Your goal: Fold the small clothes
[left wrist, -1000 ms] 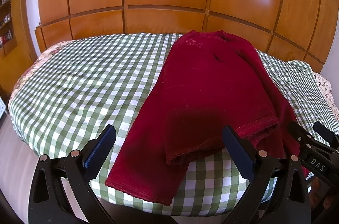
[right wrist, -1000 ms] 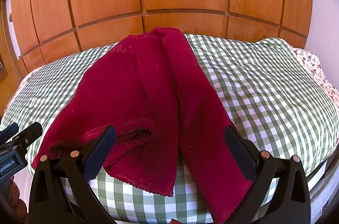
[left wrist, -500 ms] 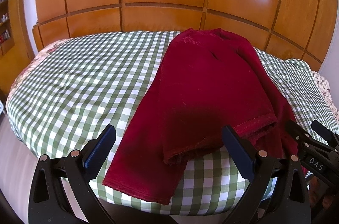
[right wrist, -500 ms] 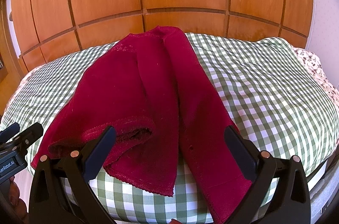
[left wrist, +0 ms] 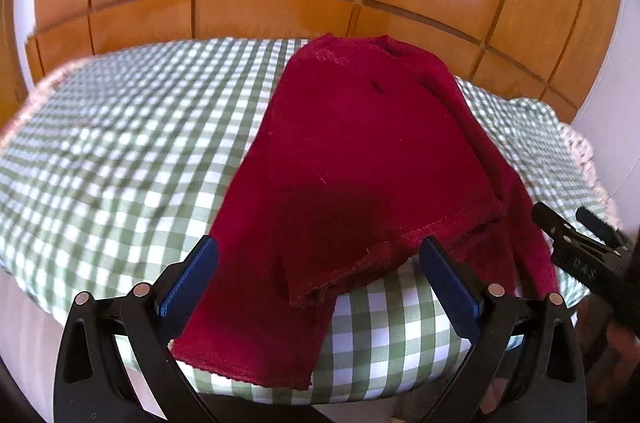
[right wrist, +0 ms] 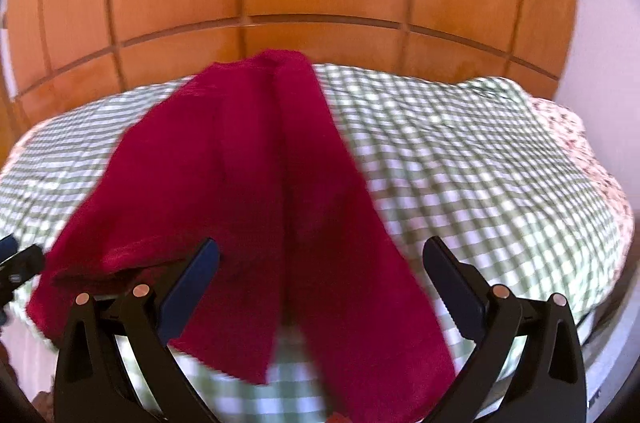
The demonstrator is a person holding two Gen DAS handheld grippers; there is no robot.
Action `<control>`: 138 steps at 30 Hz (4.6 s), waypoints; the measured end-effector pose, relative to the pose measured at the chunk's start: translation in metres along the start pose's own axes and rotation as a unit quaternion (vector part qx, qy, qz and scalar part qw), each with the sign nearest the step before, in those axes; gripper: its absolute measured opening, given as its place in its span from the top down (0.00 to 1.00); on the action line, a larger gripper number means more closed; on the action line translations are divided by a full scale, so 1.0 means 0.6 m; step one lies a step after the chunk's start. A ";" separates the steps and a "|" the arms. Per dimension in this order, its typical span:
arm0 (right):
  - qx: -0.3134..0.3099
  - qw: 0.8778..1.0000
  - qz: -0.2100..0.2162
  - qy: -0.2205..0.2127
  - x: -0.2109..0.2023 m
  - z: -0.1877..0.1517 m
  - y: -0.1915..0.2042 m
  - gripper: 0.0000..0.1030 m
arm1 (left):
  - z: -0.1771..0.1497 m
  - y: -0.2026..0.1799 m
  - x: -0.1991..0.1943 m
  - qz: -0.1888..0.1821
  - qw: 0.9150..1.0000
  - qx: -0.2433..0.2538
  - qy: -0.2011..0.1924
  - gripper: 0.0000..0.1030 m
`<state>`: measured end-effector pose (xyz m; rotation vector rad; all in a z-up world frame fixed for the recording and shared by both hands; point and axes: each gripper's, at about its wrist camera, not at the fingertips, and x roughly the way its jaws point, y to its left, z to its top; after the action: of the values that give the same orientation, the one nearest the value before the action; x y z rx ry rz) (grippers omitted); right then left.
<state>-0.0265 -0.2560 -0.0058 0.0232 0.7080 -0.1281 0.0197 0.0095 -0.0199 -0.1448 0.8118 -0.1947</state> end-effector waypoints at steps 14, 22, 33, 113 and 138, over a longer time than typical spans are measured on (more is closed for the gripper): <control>0.012 0.990 0.085 0.109 0.070 -0.033 -0.122 0.35 | -0.012 0.139 0.043 -0.022 0.994 -0.101 -0.026 0.04; -0.043 0.981 0.119 0.145 0.080 -0.046 -0.108 0.90 | -0.034 0.147 0.057 -0.040 0.991 -0.122 -0.025 0.04; -0.045 0.995 -0.032 0.086 0.097 0.037 -0.230 0.94 | -0.032 0.150 0.061 -0.035 0.991 -0.126 -0.017 0.04; 0.063 0.977 0.200 0.021 0.186 0.029 -0.080 0.04 | 0.349 0.396 0.100 0.242 0.967 0.046 -0.064 0.95; 0.063 0.978 0.197 0.020 0.187 0.028 -0.081 0.03 | 0.234 0.363 0.138 -0.012 0.993 -0.111 -0.030 0.23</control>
<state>0.0624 -0.3174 -0.0650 0.2865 0.7215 0.2093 0.2033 0.2100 -0.0269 -0.3688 0.7705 -0.1211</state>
